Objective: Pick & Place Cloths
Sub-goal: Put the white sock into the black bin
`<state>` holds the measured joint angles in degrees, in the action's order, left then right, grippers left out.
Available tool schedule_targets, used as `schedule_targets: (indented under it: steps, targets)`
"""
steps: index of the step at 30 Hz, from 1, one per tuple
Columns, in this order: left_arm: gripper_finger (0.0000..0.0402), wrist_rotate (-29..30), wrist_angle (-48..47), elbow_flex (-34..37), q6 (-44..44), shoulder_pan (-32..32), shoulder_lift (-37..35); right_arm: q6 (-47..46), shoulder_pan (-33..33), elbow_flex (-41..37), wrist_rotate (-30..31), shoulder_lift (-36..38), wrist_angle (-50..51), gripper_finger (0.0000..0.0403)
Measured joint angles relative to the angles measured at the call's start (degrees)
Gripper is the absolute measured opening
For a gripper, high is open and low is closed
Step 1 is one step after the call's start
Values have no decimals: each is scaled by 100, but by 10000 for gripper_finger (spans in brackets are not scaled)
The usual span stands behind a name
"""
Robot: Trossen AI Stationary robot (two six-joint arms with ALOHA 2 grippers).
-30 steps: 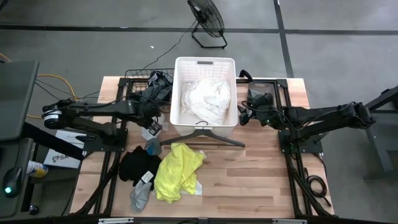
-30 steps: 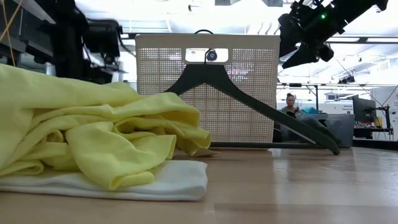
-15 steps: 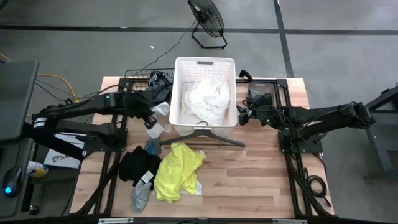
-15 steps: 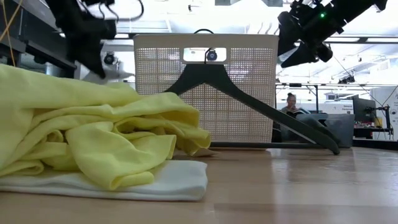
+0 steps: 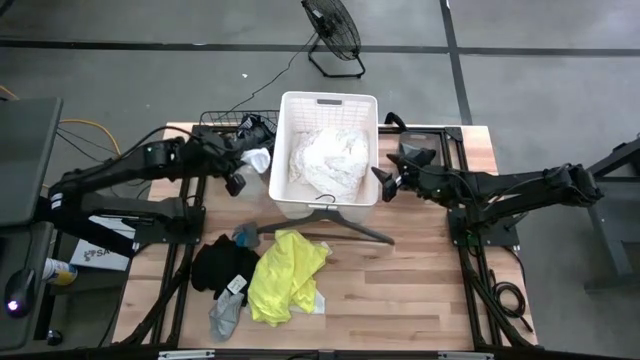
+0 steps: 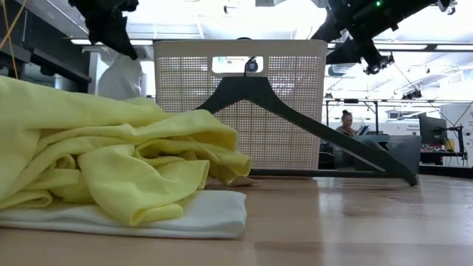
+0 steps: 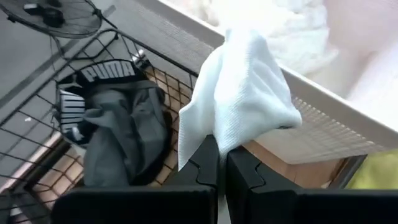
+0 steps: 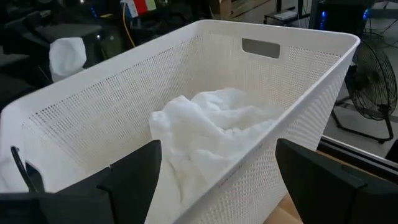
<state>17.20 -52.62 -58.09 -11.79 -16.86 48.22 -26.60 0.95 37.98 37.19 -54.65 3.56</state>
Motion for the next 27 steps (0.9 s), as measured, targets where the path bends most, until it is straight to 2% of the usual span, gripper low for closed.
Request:
schedule_targets:
  steps: [6, 11, 13, 18, 24, 27]
  targets:
    - [0, 49, -4, -383, 261, 2, -1, -1, 0, 0, -84, -25, -258, 309]
    - [0, 51, 521, -584, 708, 2, 1, 393, -28, 0, -631, -155, -1000, 309]
    - [0, 9, 841, -611, 1079, 2, 0, 645, -94, 0, -727, -225, -1297, 309]
    - [0, -634, 1690, -614, 2400, 4, 1, 1326, -303, 0, -737, -510, -2075, 309]
    - [0, -404, 2863, -614, 3142, -2, 1, 2013, -474, 0, -978, -1131, -3378, 309]
    - [0, -670, 3503, -614, 3312, 0, 1, 2256, -472, 0, -1236, -1508, -4159, 309]
